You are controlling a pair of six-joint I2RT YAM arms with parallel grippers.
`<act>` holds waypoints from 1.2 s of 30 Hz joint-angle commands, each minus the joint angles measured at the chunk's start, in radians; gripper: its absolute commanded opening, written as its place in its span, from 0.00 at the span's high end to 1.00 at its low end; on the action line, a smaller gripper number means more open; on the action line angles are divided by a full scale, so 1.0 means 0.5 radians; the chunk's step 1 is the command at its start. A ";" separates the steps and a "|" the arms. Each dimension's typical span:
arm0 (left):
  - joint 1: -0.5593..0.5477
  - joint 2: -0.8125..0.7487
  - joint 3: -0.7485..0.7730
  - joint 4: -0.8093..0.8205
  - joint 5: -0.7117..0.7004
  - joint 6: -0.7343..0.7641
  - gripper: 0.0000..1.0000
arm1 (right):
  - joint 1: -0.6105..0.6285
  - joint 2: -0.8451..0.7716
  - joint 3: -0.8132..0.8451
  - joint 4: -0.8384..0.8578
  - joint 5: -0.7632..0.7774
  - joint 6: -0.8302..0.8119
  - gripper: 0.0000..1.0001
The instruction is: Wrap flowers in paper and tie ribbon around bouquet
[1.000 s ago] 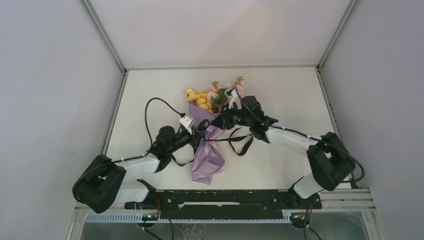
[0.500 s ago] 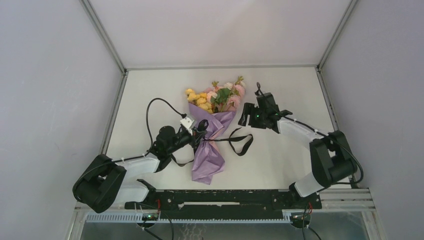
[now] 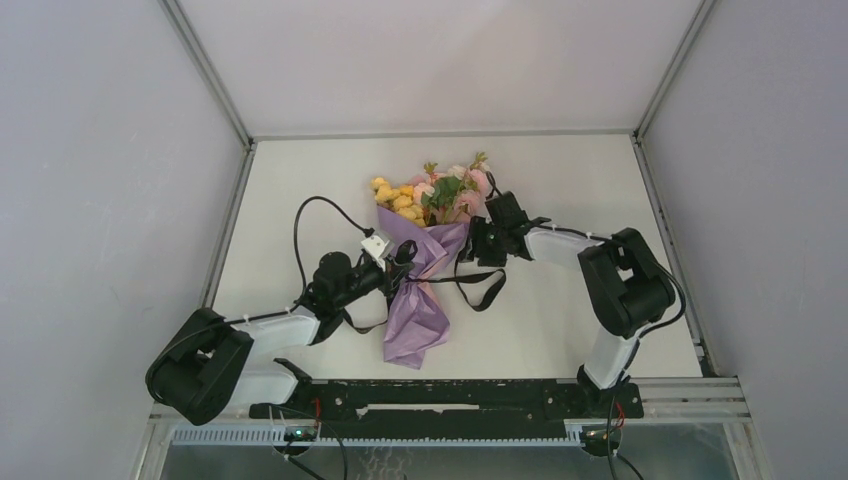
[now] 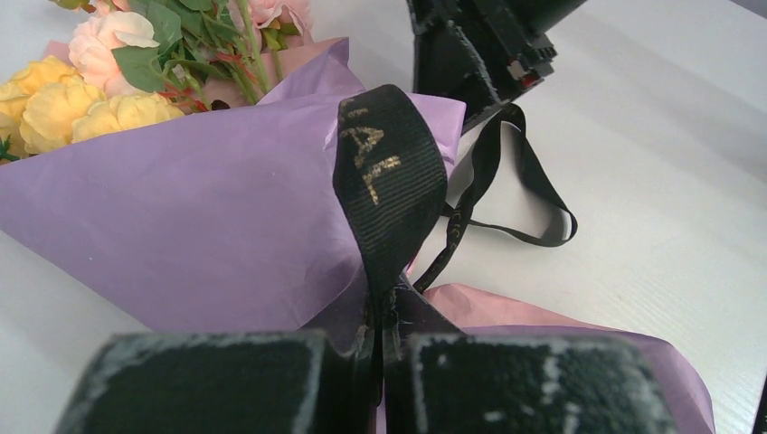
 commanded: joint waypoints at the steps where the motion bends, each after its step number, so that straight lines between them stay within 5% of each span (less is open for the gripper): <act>1: -0.015 -0.019 0.010 0.076 0.024 0.061 1.00 | 0.014 0.086 0.112 0.085 0.038 0.015 0.40; 8: -0.015 -0.025 0.002 0.084 0.003 0.049 1.00 | 0.015 0.128 0.112 0.179 -0.011 0.032 0.44; 21: -0.013 -0.024 -0.002 0.091 0.014 0.055 1.00 | 0.067 -0.305 0.107 0.112 0.061 -0.044 0.42; 36: -0.015 -0.004 0.028 0.060 0.015 0.052 1.00 | 0.160 0.064 0.106 0.177 -0.014 0.058 0.46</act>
